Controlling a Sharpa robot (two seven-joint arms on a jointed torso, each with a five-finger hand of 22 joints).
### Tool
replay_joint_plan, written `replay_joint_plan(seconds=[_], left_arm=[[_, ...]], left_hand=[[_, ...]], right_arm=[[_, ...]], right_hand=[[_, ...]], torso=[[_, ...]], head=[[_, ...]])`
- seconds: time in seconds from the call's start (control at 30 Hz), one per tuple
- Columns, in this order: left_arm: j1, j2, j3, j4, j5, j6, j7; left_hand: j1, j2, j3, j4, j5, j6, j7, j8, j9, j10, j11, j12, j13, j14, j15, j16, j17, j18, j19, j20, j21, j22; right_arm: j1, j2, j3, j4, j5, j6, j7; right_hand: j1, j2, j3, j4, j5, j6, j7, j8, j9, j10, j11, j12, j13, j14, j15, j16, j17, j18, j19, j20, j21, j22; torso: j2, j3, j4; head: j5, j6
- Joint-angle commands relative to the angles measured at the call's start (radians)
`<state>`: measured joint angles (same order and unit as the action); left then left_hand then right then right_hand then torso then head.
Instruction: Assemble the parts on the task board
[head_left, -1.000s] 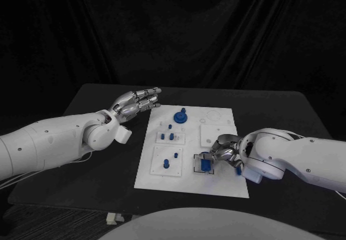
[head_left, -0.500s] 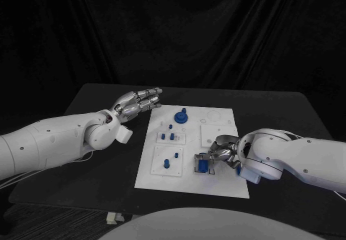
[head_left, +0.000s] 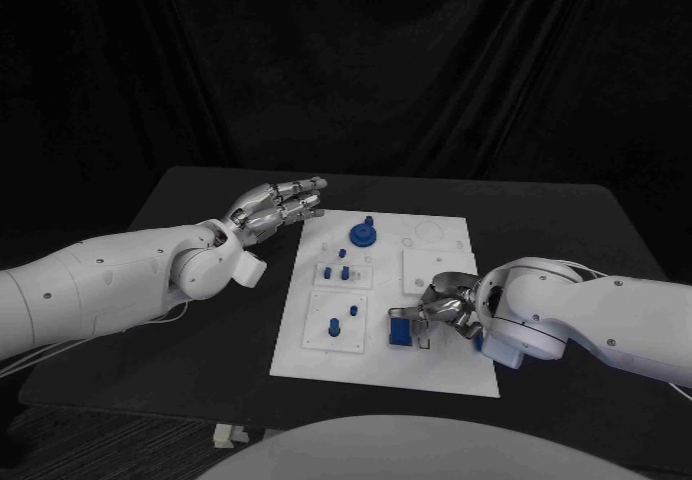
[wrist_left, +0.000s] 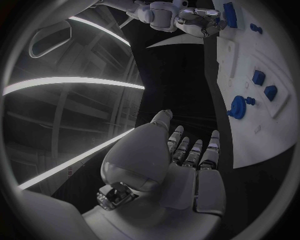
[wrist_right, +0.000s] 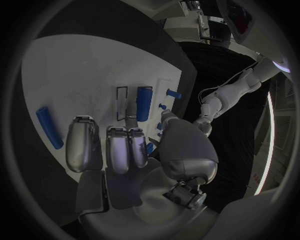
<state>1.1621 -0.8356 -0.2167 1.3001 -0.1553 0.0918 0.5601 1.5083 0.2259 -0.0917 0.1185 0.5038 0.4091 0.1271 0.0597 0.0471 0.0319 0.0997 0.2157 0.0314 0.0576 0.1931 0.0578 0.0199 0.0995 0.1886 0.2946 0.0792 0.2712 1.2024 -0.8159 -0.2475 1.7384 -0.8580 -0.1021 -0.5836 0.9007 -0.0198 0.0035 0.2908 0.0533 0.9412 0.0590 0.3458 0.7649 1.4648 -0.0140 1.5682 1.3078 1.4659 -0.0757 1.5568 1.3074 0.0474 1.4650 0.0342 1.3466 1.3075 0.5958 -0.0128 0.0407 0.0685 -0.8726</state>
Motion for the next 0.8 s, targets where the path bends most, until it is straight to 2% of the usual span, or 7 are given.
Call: replay_joint_plan(seconds=[0.03,0.23,0.27,0.33,0.37,0.53,0.8], left_arm=[[-0.002,0.001,0.001,0.002,0.007,0.016,0.007],[-0.003,-0.002,0.001,0.001,0.007,0.015,0.006],[-0.003,-0.003,0.001,0.001,0.007,0.015,0.006],[-0.003,-0.004,0.001,0.002,0.007,0.013,0.006],[-0.003,-0.006,0.001,0.003,0.007,0.013,0.006],[-0.003,-0.009,0.001,0.004,0.007,0.007,0.004],[-0.003,-0.01,0.001,0.007,0.007,0.005,0.002]], left_hand=[[-0.001,0.01,0.008,0.0,0.004,0.0,0.005,0.005,0.0,-0.001,0.007,-0.005,-0.001,-0.004,0.004,0.002,-0.001,-0.009,0.004,-0.001,-0.006,-0.002],[-0.001,0.011,0.009,0.0,0.005,0.003,0.006,0.006,0.001,-0.001,0.007,-0.006,-0.001,-0.004,0.004,0.002,-0.001,-0.009,0.004,-0.001,-0.006,-0.002],[-0.001,0.011,0.009,0.0,0.005,0.003,0.006,0.006,0.001,-0.001,0.007,-0.006,-0.001,-0.004,0.004,0.002,-0.001,-0.009,0.004,-0.001,-0.006,-0.002],[-0.001,0.011,0.01,0.0,0.005,0.006,0.006,0.006,0.001,-0.001,0.008,-0.005,-0.001,-0.004,0.005,0.003,-0.001,-0.009,0.004,-0.001,-0.006,-0.001],[-0.001,0.011,0.01,0.0,0.005,0.006,0.006,0.006,0.001,-0.001,0.008,-0.005,-0.001,-0.004,0.005,0.003,-0.001,-0.009,0.004,-0.001,-0.006,-0.001],[-0.001,0.011,0.011,-0.001,0.005,0.008,0.007,0.007,0.002,0.0,0.008,-0.004,0.0,-0.003,0.005,0.004,0.0,-0.01,0.005,-0.001,-0.006,-0.001],[-0.002,0.01,0.013,-0.002,0.006,0.011,0.007,0.008,0.002,0.0,0.009,-0.001,0.0,-0.002,0.005,0.005,0.0,-0.01,0.007,-0.001,-0.005,0.0]], right_arm=[[-0.003,-0.008,0.0,0.009,-0.005,-0.026,-0.002],[0.018,-0.057,0.003,0.048,-0.005,-0.077,0.029],[0.025,-0.066,0.003,0.055,-0.005,-0.075,0.03],[0.045,-0.087,0.003,0.069,-0.005,-0.062,0.029],[0.059,-0.1,0.003,0.077,-0.005,-0.05,0.025],[0.113,-0.168,0.003,0.106,-0.006,0.047,-0.012],[0.133,-0.233,0.0,0.092,-0.082,0.153,-0.064]], right_hand=[[-0.014,0.003,-0.02,0.001,0.0,-0.004,0.003,0.006,0.0,0.106,0.005,0.003,0.263,0.098,0.005,-0.003,0.229,0.006,0.004,0.007,0.0,0.193],[-0.015,0.024,-0.038,-0.001,0.009,0.005,-0.001,0.021,0.006,0.106,0.002,0.003,0.263,0.098,0.003,-0.002,0.231,0.005,0.006,0.006,0.003,0.194],[-0.007,0.031,-0.04,-0.002,0.022,0.005,-0.002,0.024,0.007,0.106,0.002,0.003,0.263,0.098,0.003,-0.002,0.23,0.005,0.007,0.005,0.004,0.194],[0.029,0.042,-0.041,-0.011,0.089,0.002,-0.004,0.031,0.01,0.106,-0.001,0.003,0.263,0.098,0.001,-0.001,0.232,0.004,0.009,0.003,0.007,0.195],[0.074,0.046,-0.035,-0.029,0.157,-0.005,-0.004,0.032,0.01,0.106,-0.001,0.003,0.263,0.098,0.0,-0.001,0.232,0.004,0.01,0.001,0.009,0.196],[0.138,0.049,-0.033,-0.054,0.227,-0.009,-0.004,0.036,0.007,0.106,-0.002,0.003,0.263,0.099,-0.001,0.001,0.236,0.002,0.014,0.001,0.017,0.198],[0.172,0.053,-0.033,-0.067,0.245,-0.002,-0.007,0.041,0.004,0.106,-0.003,0.003,0.263,0.099,-0.002,0.001,0.235,0.001,0.016,0.0,0.021,0.2]], torso=[[0.0,-0.0001,0.0005],[0.0,0.0004,0.0005],[0.0,0.0004,0.0004],[0.0,0.0009,-0.0002],[0.0,0.001,-0.0007],[-0.002,-0.0003,-0.0017],[-0.002,-0.0019,-0.002]], head=[[0.0,0.0],[-0.007,0.0],[-0.007,0.0],[-0.007,0.0],[-0.006,0.0],[-0.006,0.0],[-0.007,0.0]])
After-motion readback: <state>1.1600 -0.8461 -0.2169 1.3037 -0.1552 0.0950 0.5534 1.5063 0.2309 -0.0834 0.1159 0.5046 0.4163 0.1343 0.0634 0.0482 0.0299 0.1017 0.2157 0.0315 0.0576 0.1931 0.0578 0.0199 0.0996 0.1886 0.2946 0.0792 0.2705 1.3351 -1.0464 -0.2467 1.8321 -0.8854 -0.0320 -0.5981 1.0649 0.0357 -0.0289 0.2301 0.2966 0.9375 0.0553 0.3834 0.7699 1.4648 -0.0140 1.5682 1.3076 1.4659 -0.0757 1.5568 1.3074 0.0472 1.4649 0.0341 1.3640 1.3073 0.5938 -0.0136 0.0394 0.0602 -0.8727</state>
